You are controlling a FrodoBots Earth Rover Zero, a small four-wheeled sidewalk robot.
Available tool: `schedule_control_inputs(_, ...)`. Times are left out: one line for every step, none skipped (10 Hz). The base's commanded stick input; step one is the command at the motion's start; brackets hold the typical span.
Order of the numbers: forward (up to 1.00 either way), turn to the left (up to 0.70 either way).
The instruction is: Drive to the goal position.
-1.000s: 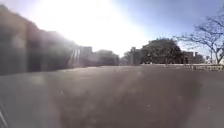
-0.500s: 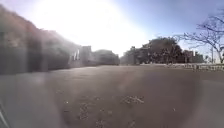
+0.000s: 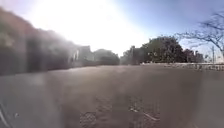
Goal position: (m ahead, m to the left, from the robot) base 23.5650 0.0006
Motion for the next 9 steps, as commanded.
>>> schedule_control_inputs(1.0,0.0)
schedule_control_inputs(1.0,0.0)
schedule_control_inputs(1.0,0.0)
schedule_control_inputs(1.0,0.0)
schedule_control_inputs(1.0,0.0)
schedule_control_inputs(1.0,0.0)
schedule_control_inputs(1.0,0.0)
schedule_control_inputs(1.0,0.0)
schedule_control_inputs(1.0,0.0)
